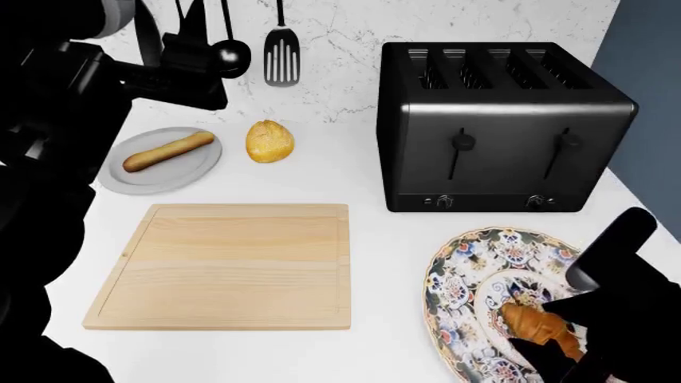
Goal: From the different types of pastries on the counter, select a croissant and place it on the cutting board. Then retrieve a jar of jam from the cabinet and place it alongside the croissant on the cutting board.
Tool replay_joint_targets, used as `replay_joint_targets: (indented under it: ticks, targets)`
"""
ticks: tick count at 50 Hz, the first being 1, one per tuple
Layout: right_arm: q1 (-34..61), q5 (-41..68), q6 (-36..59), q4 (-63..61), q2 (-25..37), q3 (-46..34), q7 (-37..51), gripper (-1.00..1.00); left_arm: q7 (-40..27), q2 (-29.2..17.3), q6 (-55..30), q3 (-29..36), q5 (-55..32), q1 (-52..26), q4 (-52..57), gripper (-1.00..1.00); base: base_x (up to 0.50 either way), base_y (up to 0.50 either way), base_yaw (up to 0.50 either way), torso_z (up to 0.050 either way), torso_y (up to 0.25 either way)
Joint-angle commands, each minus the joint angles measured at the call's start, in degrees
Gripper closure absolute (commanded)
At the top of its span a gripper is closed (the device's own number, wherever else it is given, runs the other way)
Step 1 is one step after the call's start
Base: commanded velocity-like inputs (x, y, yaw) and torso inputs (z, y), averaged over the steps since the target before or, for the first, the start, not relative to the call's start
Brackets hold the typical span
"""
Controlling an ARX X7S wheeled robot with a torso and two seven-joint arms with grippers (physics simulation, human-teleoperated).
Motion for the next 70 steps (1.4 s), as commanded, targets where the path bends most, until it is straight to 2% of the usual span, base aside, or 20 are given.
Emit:
replay_joint_targets:
  ticks: [1,7,14,24,33,42,53,70]
  targets:
    - [1.82,0.06,1.39,0.16,0.05,0.01,0.51,1.00,-0.25,-0.22,0.29,-0.01,-0.30,0.35,0.00,-1.00,0.00,0.00,0.00,0.000,0.000]
    - [8.24,1.67,3.88,0.57,-0.01,1.27,0.65,1.00,-0.39,-0.32,0.35,-0.10,-0.50,0.59,0.05,-1.00,0.00,0.00,0.00,0.000,0.000]
    - [22.27,4.75,10.84,1.81,-3.61,0.44,1.78,1.00,-0.52,-0.40,0.38,-0.21,-0.75,0.50,-0.04,-1.00,0.00,0.00,0.00,0.000,0.000]
    - [40.02,3.24,17.03,6.98,-16.61,-8.49,0.90,1.00,-0.62,-1.33,-0.67,-3.07,-1.46,0.75,0.93,-1.00,0.00,0.00,0.00,0.000,0.000]
    - [52.60,0.77,16.16,12.45,-27.85,-18.61,-1.36,1.00,-0.59,-2.06,-1.86,-5.58,-2.28,-0.12,1.55,-1.00,0.00,0.00,0.00,0.000,0.000]
    - [54.46,-4.94,10.65,16.25,-37.55,-24.60,-6.12,1.00,-0.62,-2.41,-2.59,-6.99,-2.97,-0.92,1.80,-1.00,0.00,0.00,0.00,0.000,0.000]
    - [55.08,-13.29,1.28,26.94,-49.69,-29.30,-10.68,1.00,-0.54,-2.88,-2.21,-7.42,-3.40,-0.34,1.80,-1.00,0.00,0.00,0.00,0.000,0.000]
    - [53.03,-16.47,-4.10,32.64,-59.95,-33.08,-11.57,1.00,-0.73,-3.23,-3.36,-8.26,-4.62,-2.18,1.74,-1.00,0.00,0.00,0.00,0.000,0.000]
